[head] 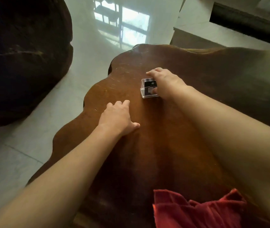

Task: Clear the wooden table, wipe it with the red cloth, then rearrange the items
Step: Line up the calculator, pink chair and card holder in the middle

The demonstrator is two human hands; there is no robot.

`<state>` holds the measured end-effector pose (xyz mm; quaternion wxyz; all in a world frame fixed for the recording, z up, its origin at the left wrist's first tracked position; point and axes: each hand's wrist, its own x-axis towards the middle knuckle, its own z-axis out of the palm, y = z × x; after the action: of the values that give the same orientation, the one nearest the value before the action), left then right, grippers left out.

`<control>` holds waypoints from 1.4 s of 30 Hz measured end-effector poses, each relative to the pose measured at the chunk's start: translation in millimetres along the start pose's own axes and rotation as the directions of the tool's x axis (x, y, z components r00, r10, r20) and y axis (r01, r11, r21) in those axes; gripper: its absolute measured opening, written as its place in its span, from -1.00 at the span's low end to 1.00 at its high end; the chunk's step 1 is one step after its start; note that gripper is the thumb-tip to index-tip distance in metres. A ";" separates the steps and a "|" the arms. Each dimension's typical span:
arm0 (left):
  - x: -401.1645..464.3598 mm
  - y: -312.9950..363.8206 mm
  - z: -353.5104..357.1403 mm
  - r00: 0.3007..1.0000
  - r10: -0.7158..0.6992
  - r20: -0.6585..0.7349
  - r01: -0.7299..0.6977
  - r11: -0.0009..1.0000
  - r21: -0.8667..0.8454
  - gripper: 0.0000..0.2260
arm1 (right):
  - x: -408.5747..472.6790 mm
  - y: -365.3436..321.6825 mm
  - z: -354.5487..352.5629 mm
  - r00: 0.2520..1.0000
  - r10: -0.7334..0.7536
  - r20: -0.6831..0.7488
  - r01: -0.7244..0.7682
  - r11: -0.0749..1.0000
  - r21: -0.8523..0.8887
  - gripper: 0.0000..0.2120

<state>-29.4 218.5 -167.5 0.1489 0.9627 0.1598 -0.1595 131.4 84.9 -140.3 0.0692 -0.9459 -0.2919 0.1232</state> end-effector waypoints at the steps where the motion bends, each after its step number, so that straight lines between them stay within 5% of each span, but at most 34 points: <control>1: 0.8 0.4 -0.2 1.000 0.001 -0.002 -0.001 1.000 0.000 -0.12 | 3.5 0.4 2.0 1.000 0.004 0.014 -0.003 1.000 -0.015 -0.32; 7: 5.6 5.7 0.0 1.000 -0.026 -0.012 0.026 1.000 0.003 -0.16 | 5.3 6.7 4.6 1.000 -0.025 0.017 0.026 0.998 -0.059 -0.50; 19: -12.1 83.2 -4.6 0.993 0.112 -0.021 -0.112 0.994 0.021 -0.13 | -112.7 62.9 -48.1 0.997 0.008 -0.076 -0.007 1.000 0.012 -0.46; 30: -71.7 231.9 27.2 0.918 0.394 0.052 -0.394 0.919 -0.006 -0.21 | -310.8 192.5 -108.8 0.944 0.302 -0.136 -0.295 0.953 0.073 -0.52; 42: -96.9 283.7 76.0 0.923 0.379 0.072 -0.380 0.925 0.007 -0.22 | -437.3 302.3 -56.8 0.788 0.602 -0.126 -0.587 0.797 0.141 -0.49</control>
<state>-35.4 -88.9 -135.1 0.1725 0.9708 -0.0364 -0.1625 -40.7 -415.3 -62.8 0.0951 -0.9922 0.0335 0.0739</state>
